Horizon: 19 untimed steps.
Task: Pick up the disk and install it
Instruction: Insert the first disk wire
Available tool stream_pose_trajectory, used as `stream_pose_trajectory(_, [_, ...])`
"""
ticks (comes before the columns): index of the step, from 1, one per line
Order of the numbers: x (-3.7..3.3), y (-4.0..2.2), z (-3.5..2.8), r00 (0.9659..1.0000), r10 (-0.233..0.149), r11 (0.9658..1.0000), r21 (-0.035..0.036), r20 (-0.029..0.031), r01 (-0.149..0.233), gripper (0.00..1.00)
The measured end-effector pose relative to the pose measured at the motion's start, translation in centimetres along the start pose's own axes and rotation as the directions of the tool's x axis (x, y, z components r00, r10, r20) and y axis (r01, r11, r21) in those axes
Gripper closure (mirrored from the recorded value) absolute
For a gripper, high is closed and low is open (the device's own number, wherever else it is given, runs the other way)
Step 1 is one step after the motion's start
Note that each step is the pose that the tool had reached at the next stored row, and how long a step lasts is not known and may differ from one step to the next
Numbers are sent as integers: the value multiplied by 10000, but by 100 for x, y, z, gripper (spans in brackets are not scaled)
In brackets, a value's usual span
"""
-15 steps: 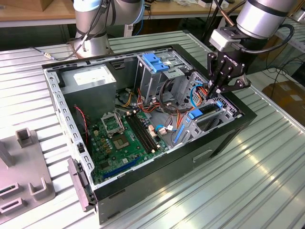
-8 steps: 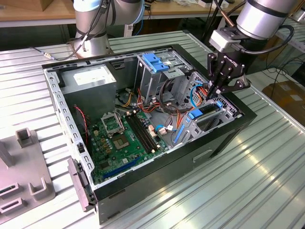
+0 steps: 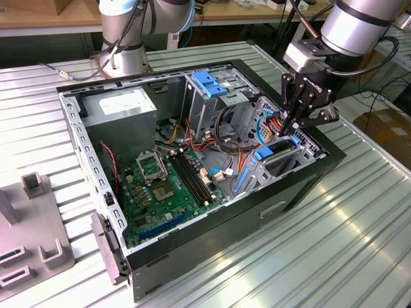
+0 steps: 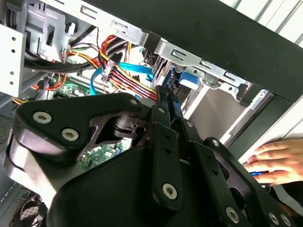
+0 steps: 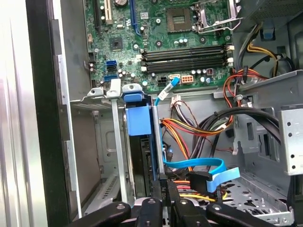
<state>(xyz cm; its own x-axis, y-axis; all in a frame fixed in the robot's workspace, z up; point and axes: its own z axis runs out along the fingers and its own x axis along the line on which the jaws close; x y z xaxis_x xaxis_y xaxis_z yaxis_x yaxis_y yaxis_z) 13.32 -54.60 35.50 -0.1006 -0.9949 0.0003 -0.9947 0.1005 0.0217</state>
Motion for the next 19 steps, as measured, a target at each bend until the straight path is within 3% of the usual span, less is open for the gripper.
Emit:
stream_pose_trajectory(4, [13, 8, 5, 9989, -458, 9989, 10, -10, 458, 84])
stream_pose_trajectory(16, [72, 33, 25, 9942, -1077, 9941, 152, 10, 1077, 84])
stream_pose_trajectory(19, [74, 34, 31, 9941, -1080, 9940, 152, 9, 1080, 84])
